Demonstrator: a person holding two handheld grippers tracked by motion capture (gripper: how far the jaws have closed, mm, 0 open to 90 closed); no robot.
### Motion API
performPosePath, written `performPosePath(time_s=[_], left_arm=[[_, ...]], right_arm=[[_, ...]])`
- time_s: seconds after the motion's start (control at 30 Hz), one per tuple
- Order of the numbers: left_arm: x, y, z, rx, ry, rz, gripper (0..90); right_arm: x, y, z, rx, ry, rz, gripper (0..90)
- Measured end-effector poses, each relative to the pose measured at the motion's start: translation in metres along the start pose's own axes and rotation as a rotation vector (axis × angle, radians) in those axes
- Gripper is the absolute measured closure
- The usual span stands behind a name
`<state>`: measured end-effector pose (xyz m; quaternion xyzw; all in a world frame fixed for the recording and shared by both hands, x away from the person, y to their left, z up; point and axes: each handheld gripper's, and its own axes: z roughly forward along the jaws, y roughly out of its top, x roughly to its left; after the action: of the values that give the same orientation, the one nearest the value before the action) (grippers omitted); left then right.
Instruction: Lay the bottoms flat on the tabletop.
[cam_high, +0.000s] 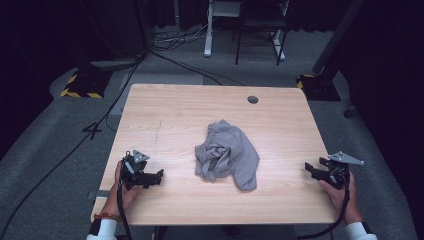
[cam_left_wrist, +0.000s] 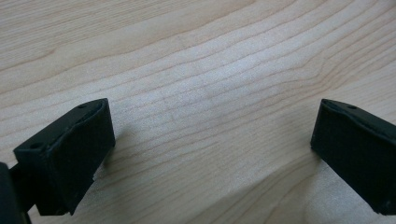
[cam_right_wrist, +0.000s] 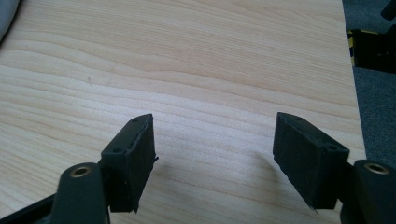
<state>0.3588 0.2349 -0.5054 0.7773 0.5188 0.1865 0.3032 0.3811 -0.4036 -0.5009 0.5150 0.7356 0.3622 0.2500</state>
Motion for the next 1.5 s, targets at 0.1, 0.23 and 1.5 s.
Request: performPosePath(time_s=[0.1,0.23,1.5], left_arm=[[0.000,-0.002,-0.002,0.003,-0.013,0.024,0.0],[-0.001,-0.005,-0.005,0.003,-0.046,0.056,0.1],[-0.060,0.021,0.015,-0.015,-0.208,0.233,18.4]], right_arm=[[0.001,0.000,0.001,0.023,0.006,-0.005,28.1],[0.004,0.001,0.005,0.059,0.008,-0.036,26.0],[0.149,0.089,0.084,0.073,0.348,-0.259,40.7]])
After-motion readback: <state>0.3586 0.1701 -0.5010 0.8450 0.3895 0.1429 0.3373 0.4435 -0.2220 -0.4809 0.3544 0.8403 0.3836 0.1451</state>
